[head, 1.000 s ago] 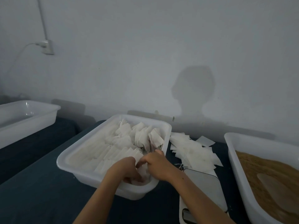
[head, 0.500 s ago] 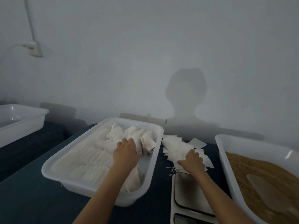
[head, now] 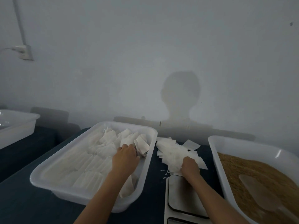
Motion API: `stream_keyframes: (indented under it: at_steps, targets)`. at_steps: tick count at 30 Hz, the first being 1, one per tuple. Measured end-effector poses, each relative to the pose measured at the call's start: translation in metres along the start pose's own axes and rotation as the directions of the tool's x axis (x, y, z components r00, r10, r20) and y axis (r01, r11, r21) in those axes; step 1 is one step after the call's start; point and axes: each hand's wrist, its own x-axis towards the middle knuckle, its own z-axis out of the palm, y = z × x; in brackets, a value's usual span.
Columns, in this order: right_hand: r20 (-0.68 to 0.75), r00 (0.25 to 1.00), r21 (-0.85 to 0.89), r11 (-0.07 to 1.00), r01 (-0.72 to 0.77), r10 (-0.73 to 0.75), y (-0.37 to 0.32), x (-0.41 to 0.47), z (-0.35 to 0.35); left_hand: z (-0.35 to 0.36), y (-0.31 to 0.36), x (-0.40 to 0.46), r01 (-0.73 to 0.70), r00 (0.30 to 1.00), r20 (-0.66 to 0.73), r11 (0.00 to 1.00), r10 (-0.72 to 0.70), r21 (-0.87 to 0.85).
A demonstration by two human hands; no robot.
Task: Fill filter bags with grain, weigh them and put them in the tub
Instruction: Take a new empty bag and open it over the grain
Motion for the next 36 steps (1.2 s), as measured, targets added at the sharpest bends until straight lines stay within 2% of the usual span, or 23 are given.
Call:
stream_keyframes:
  at_steps: [4,7,9,13,15,17,18,19,21,22,24,29,32,36]
  targets:
    - [-0.116,0.991,-0.043,0.997,0.069,-0.074,0.000,-0.005,-0.022,-0.005,0.017,0.001,-0.047,0.994,-0.101,0.995,0.038,-0.083]
    - [-0.228,0.966,-0.044,0.992,0.119,-0.126,-0.002,-0.012,-0.059,-0.008,0.048,0.000,-0.130,0.980,-0.175,0.971,0.094,-0.203]
    - [-0.316,0.937,-0.040,0.988,0.147,-0.152,0.003,-0.019,-0.087,-0.007,0.074,-0.001,-0.182,0.977,-0.170,0.930,0.132,-0.320]
    - [-0.492,0.853,0.062,0.970,0.236,-0.176,0.031,-0.031,-0.129,0.007,0.135,-0.005,-0.162,0.981,-0.001,0.808,0.196,-0.567]
    - [-0.547,0.815,0.087,0.955,0.283,-0.192,0.048,-0.036,-0.140,0.020,0.166,-0.007,0.018,0.960,0.208,0.701,0.187,-0.713]
    - [-0.592,0.785,0.122,0.943,0.309,-0.181,0.063,-0.041,-0.144,0.031,0.192,-0.009,0.276,0.881,0.423,0.497,0.210,-0.822]
    - [-0.608,0.776,0.142,0.939,0.313,-0.166,0.070,-0.043,-0.145,0.038,0.203,-0.009,0.313,0.863,0.447,0.445,0.237,-0.839]
    - [-0.617,0.773,0.166,0.936,0.312,-0.148,0.076,-0.044,-0.145,0.045,0.211,-0.008,0.256,0.872,0.410,0.464,0.269,-0.848]
    - [-0.625,0.773,0.218,0.926,0.309,-0.110,0.086,-0.045,-0.146,0.059,0.221,0.000,0.001,0.903,0.272,0.631,0.333,-0.775]
    - [-0.627,0.773,0.244,0.918,0.311,-0.095,0.090,-0.045,-0.146,0.064,0.224,0.003,-0.090,0.908,0.220,0.681,0.355,-0.727]
    - [-0.623,0.779,0.305,0.895,0.325,-0.071,0.098,-0.043,-0.148,0.070,0.228,0.010,-0.154,0.913,0.174,0.705,0.369,-0.692]
    - [-0.541,0.840,0.471,0.813,0.342,-0.040,0.104,-0.033,-0.143,0.074,0.231,0.019,-0.150,0.882,0.171,0.607,0.439,-0.780]
    - [-0.533,0.845,0.507,0.788,0.350,-0.033,0.097,-0.024,-0.135,0.077,0.228,0.018,-0.129,0.862,0.202,0.587,0.465,-0.799]
    - [-0.500,0.866,0.582,0.739,0.340,-0.004,0.080,-0.012,-0.118,0.079,0.217,0.015,-0.136,0.854,0.167,0.522,0.493,-0.842]
